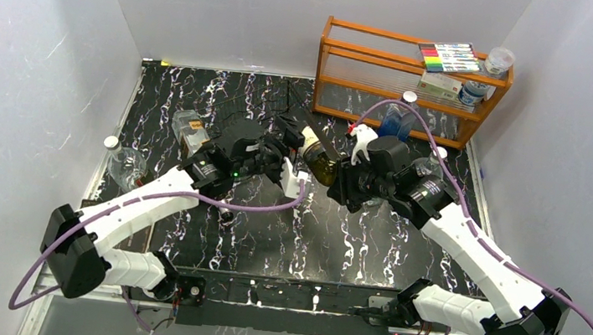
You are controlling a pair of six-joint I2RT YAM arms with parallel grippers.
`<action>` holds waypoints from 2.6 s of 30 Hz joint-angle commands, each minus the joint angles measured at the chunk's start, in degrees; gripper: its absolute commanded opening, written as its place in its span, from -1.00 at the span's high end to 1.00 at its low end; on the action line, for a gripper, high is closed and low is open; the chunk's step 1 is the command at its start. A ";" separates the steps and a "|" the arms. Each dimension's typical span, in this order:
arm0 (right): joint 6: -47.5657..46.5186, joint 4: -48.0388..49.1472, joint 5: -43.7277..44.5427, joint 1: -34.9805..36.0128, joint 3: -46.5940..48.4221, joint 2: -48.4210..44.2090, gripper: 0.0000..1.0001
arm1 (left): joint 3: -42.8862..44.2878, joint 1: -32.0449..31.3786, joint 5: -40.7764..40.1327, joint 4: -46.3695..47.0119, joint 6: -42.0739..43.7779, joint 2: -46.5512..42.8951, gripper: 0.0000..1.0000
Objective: Put the wine bottle on the wine rack
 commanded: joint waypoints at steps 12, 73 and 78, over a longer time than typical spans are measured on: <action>6.85 11.30 4.92 -0.14 -3.40 -1.59 1.00 | 8.37 -0.14 -15.36 -4.01 -61.32 -11.11 -0.96; 19.80 51.43 6.82 17.65 -6.26 24.54 1.00 | 12.54 0.21 -29.48 -21.98 -83.03 -6.56 -0.96; 19.41 58.70 10.33 19.07 -6.95 28.16 1.00 | 13.40 0.26 -30.83 -22.87 -82.50 -6.68 -0.96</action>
